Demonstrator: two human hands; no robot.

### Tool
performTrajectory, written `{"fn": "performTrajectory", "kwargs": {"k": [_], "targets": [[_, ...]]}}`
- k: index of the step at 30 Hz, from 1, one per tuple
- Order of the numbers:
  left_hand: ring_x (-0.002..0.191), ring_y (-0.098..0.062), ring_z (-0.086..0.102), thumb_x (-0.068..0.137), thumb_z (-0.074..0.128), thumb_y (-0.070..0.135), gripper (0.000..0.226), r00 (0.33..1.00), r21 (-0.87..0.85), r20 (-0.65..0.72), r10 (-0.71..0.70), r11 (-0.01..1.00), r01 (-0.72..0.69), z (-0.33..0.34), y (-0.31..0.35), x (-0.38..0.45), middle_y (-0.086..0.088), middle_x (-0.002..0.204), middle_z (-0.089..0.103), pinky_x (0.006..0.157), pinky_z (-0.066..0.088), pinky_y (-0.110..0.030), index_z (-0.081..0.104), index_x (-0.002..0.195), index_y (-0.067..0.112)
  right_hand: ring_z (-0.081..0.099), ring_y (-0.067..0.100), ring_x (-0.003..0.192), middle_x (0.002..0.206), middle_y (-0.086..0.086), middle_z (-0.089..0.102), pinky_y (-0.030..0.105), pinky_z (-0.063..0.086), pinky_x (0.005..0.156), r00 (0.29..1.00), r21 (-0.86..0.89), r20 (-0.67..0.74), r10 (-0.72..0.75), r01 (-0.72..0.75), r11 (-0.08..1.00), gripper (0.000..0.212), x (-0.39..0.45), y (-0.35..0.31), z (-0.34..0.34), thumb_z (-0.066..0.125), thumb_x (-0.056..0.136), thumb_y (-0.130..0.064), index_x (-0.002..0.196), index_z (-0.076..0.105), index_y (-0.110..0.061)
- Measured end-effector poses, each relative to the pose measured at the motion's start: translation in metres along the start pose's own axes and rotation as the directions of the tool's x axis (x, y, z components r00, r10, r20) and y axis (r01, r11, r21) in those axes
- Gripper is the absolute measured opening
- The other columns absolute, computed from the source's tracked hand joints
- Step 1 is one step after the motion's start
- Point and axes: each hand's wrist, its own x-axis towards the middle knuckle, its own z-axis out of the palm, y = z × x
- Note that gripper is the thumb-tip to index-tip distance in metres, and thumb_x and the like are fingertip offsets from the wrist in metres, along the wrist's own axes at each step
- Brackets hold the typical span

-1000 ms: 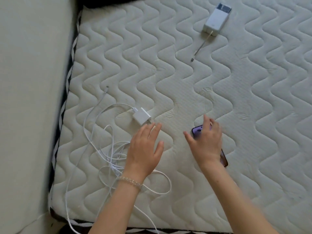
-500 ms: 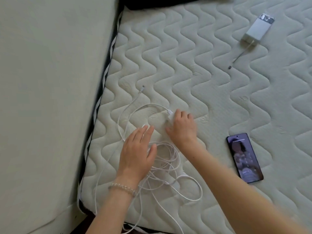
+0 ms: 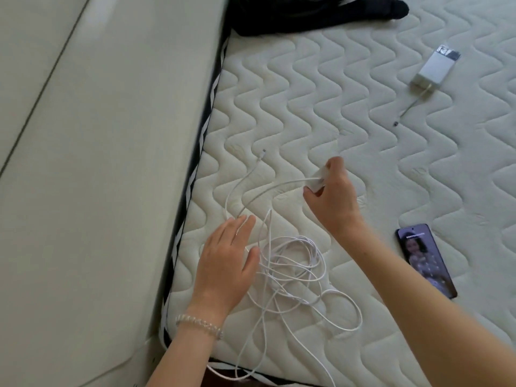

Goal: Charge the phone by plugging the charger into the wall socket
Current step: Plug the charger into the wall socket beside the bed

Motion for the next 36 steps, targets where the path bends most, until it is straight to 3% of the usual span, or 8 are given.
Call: {"fn": "performTrajectory", "kwargs": {"k": [8,10,13,19,21,23,26,36], "targets": [[0.097,-0.020,0.056,0.089,0.051,0.016,0.022,0.948,-0.033,-0.278,0.156,0.985,-0.172,-0.064,0.042,-0.018,-0.005,0.100,0.063,0.089,0.046,-0.031,0.066,0.103,0.009,0.063,0.011,0.062,0.087,0.003,0.061,0.013,0.047,0.062,0.993,0.448,-0.072,0.099,-0.056,0.892,0.053,-0.017,-0.048,-0.051,0.076,0.072,-0.003,0.116,0.050,-0.018],[0.093,-0.019,0.056,0.088,0.053,0.013,0.017,0.943,-0.051,-0.293,0.156,0.983,-0.178,-0.077,0.055,-0.027,-0.005,0.096,0.061,0.086,0.045,-0.030,0.067,0.097,0.009,0.069,0.011,0.073,0.088,-0.002,0.064,0.019,0.051,0.071,0.994,0.593,0.022,0.110,-0.101,0.799,0.046,-0.019,-0.059,-0.071,0.075,0.074,-0.002,0.110,0.055,-0.022],[0.090,-0.017,0.054,0.089,0.050,0.015,0.016,0.937,-0.065,-0.331,0.110,0.988,-0.139,-0.100,0.081,-0.039,-0.002,0.094,0.059,0.083,0.045,-0.028,0.065,0.092,0.010,0.070,0.018,0.092,0.112,0.018,0.064,0.025,0.053,0.081,0.992,0.729,0.126,0.007,-0.097,0.678,0.036,-0.023,-0.076,-0.102,0.071,0.077,0.006,0.105,0.064,-0.015],[0.094,-0.010,0.055,0.091,0.043,0.027,0.024,0.913,-0.275,-0.388,-0.125,0.961,0.015,-0.143,0.144,-0.059,0.007,0.097,0.059,0.084,0.044,-0.023,0.064,0.097,0.017,0.047,0.034,0.127,0.137,0.020,0.041,0.038,0.053,0.091,0.949,0.846,0.166,-0.268,0.003,0.534,0.038,-0.048,-0.116,-0.160,0.046,0.086,0.019,0.109,0.065,-0.005],[0.096,-0.007,0.058,0.089,0.046,0.030,0.023,0.892,-0.558,-0.305,-0.334,0.822,0.118,-0.155,0.170,-0.061,0.010,0.100,0.062,0.085,0.045,-0.021,0.064,0.100,0.021,0.045,0.020,0.131,0.136,0.017,0.046,0.033,0.052,0.091,0.924,0.734,0.112,-0.365,0.171,0.657,0.032,-0.061,-0.134,-0.179,0.052,0.088,0.012,0.112,0.064,-0.006],[0.096,-0.007,0.061,0.086,0.054,0.033,0.021,0.856,-0.812,-0.105,-0.506,0.540,0.220,-0.170,0.195,-0.060,0.006,0.103,0.066,0.087,0.047,-0.021,0.065,0.102,0.024,0.052,0.001,0.121,0.135,0.014,0.051,0.029,0.054,0.087,0.895,0.614,0.056,-0.443,0.319,0.722,0.032,-0.075,-0.153,-0.194,0.061,0.084,0.010,0.111,0.065,-0.008],[0.098,-0.023,0.065,0.073,0.059,0.049,0.039,0.828,-0.948,0.048,-0.559,0.236,0.215,-0.190,0.218,-0.062,-0.004,0.103,0.070,0.088,0.049,-0.034,0.068,0.101,0.023,0.062,0.004,0.103,0.138,0.008,0.049,0.028,0.057,0.076,0.825,0.538,0.009,-0.566,0.473,0.698,0.036,-0.096,-0.176,-0.210,0.065,0.081,0.010,0.110,0.066,-0.010],[0.084,-0.018,0.065,0.087,0.062,0.032,0.028,0.700,-0.990,-0.040,-0.713,0.124,0.070,-0.254,0.199,-0.131,-0.007,0.095,0.069,0.076,0.050,-0.028,0.065,0.104,0.010,0.056,0.007,0.116,0.134,0.004,0.055,0.020,0.051,0.089,0.588,0.581,0.145,-0.796,0.601,0.549,0.048,-0.137,-0.256,-0.221,0.051,0.086,0.016,0.120,0.058,-0.017]]}}
